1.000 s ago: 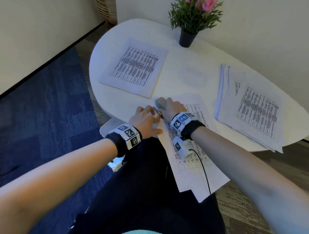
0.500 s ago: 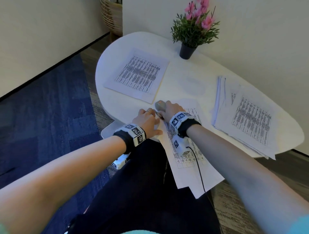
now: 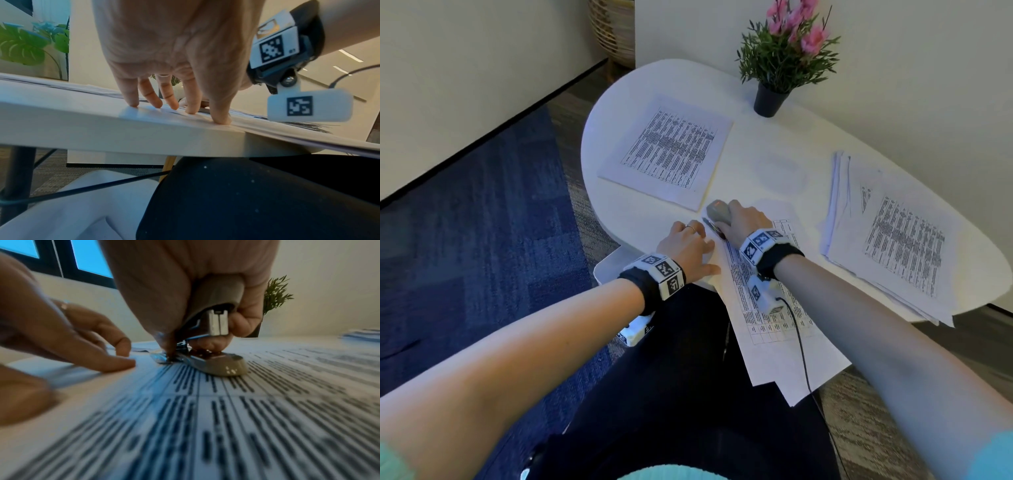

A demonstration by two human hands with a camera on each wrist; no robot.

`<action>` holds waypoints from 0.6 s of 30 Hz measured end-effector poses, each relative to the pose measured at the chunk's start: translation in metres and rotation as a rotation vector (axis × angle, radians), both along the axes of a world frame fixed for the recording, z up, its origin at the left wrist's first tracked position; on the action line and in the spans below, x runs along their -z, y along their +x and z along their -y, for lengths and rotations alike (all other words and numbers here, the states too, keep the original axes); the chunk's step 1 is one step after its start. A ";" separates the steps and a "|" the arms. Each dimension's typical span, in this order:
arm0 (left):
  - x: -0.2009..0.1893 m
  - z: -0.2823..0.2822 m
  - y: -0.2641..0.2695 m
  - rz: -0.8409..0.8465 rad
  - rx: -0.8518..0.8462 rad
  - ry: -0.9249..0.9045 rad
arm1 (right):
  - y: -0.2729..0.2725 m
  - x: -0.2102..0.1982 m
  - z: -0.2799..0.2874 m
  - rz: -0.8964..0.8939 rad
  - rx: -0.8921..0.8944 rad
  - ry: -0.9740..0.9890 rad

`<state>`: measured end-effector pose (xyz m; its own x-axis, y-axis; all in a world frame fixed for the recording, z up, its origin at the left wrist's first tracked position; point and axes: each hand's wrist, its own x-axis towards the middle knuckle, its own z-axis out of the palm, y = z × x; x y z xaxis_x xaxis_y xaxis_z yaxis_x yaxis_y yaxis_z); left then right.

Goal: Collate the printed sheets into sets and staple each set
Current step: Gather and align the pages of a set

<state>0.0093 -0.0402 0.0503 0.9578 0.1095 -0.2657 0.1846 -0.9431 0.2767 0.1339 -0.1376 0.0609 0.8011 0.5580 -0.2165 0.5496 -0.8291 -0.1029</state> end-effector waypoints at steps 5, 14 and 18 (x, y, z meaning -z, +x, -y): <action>0.003 -0.008 0.005 0.035 -0.100 -0.168 | -0.011 -0.005 0.022 -0.040 0.013 0.108; -0.004 -0.011 0.018 0.108 -0.427 -0.667 | -0.031 -0.022 0.045 -0.187 -0.163 0.307; 0.000 -0.010 0.015 0.091 -0.448 -0.739 | -0.036 -0.022 0.049 -0.238 -0.197 0.333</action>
<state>0.0246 -0.0302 0.0501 0.8868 0.3112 -0.3417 0.4426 -0.3592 0.8216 0.0980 -0.1869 0.0831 0.6222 0.7653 -0.1645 0.6222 -0.6111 -0.4893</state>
